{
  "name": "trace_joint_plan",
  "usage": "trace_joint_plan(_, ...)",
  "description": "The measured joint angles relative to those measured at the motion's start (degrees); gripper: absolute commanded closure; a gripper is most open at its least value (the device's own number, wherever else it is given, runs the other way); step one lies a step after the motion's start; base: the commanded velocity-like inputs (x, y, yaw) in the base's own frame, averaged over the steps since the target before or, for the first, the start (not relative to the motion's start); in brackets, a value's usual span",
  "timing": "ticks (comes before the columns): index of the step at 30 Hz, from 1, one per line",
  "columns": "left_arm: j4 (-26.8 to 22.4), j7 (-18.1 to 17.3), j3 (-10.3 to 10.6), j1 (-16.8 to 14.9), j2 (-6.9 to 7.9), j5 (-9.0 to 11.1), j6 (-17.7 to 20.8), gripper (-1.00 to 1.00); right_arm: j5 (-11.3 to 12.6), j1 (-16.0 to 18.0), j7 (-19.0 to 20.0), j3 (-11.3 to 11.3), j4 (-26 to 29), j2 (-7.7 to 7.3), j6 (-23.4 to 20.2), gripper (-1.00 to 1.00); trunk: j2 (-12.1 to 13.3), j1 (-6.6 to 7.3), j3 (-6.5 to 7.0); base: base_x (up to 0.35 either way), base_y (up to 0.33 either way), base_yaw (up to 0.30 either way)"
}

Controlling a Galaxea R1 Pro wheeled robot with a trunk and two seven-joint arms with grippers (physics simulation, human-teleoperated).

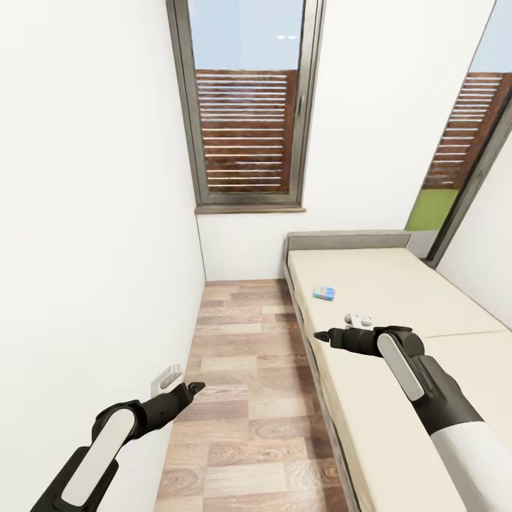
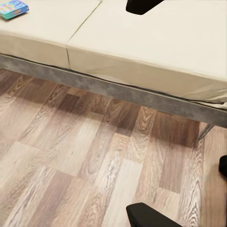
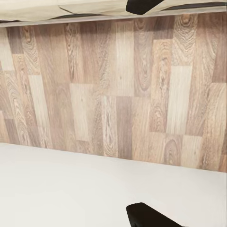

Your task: Put all the toys in the child's room - the three board games (two on the bed and one on the table), the two jigsaw puzzles on the table, and the tennis ball on the table - inside the toy box on the table in the child's room.

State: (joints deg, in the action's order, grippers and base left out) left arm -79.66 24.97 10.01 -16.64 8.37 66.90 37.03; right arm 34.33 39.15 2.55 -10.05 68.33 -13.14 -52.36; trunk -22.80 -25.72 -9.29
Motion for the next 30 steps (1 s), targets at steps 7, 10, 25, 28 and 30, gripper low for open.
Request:
trace_joint_plan(7,-0.05,0.02,0.06,0.00,-0.05,-0.10,0.00,-1.00,0.00,0.01,0.00,0.01,0.00,-0.01,0.00,-1.00,0.00,0.00,0.00,0.232,0.116,0.000)
trace_joint_plan(10,-0.09,0.04,0.07,0.00,-0.06,-0.13,0.00,-1.00,0.00,0.03,0.00,0.01,0.00,-0.04,0.00,-1.00,0.00,-0.01,0.00,0.130,0.065,0.000)
trace_joint_plan(25,-0.14,0.09,0.16,0.00,-0.07,-0.12,-0.01,-1.00,-0.01,0.04,0.00,0.01,0.01,-0.03,-0.01,-1.00,0.01,-0.02,0.00,0.048,0.024,0.000)
trace_joint_plan(28,-0.15,0.08,0.17,0.00,-0.07,-0.12,0.00,-1.00,-0.01,0.02,0.00,0.01,0.01,-0.04,-0.01,-1.00,0.01,-0.02,0.00,0.013,0.007,0.000)
trace_joint_plan(30,-0.15,0.07,0.17,0.00,-0.07,-0.11,0.00,-1.00,0.00,0.01,0.00,0.01,0.01,-0.03,-0.01,-1.00,0.01,-0.02,0.00,0.009,0.004,0.000)
